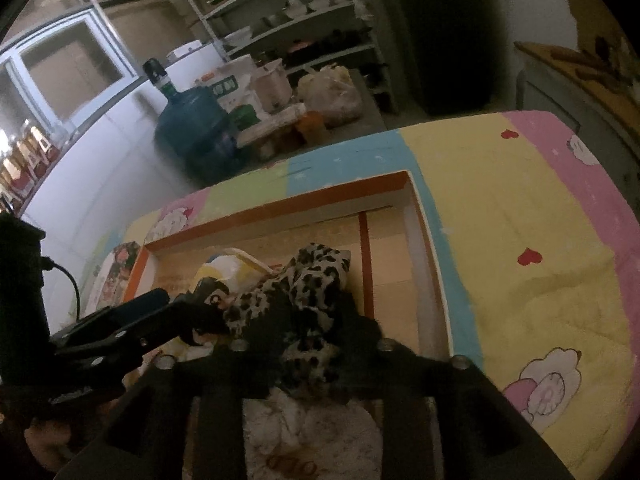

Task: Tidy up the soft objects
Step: 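Carry the yellow bag and leopard plush into the box lid and release them, then withdraw both grippers from the box lid toward the remaining pile, then grasp the mint-green bagged ball with the left gripper while the right gripper grasps the pink-dressed plush bear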

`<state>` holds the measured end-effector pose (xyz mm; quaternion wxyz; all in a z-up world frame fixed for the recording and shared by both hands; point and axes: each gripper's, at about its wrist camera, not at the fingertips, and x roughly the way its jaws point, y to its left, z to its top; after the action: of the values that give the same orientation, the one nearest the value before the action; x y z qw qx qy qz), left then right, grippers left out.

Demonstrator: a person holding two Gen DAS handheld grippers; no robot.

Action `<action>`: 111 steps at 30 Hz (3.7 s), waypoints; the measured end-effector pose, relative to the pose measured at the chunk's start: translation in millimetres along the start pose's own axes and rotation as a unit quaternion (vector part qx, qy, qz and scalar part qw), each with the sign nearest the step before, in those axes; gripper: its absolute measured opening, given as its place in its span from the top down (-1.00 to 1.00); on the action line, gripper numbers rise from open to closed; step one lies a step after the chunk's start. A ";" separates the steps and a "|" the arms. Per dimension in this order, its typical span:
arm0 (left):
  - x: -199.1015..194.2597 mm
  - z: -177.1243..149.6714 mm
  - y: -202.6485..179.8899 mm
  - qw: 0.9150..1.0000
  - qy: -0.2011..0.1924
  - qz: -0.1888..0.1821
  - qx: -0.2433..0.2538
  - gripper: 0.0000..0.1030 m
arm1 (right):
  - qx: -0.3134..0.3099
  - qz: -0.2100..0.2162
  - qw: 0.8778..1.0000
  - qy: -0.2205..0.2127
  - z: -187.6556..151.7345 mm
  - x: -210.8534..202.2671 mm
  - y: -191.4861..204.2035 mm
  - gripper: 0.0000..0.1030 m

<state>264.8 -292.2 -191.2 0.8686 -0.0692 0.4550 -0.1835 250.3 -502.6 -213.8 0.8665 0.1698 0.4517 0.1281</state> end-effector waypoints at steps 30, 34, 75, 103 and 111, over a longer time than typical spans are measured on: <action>-164.8 -2.6 7.0 0.991 -0.128 0.029 0.035 -0.43 | -0.024 -0.032 0.995 -0.086 -24.8 -99.7 92.1 -0.17; -192.3 -8.5 24.4 0.988 -0.147 0.042 0.027 -0.43 | -0.035 -0.025 0.995 -0.095 -30.5 -106.6 119.0 -0.20; -297.7 -72.9 195.7 0.986 -0.155 0.052 -0.020 -0.43 | -0.108 -0.039 0.987 -0.114 -102.8 -108.4 318.2 -0.32; -291.7 -131.1 288.1 0.987 -0.121 0.083 -0.060 -0.43 | -0.261 0.037 0.963 0.048 -151.2 15.1 385.5 -0.32; -286.8 -140.4 303.2 0.986 -0.110 0.095 -0.081 -0.43 | -0.302 0.019 0.948 0.102 -151.6 57.6 376.5 -0.32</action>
<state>79.1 103.7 -139.8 0.9185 -0.1156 0.3743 -0.0543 131.5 -111.5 -183.0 0.8239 -0.1053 0.4746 0.2914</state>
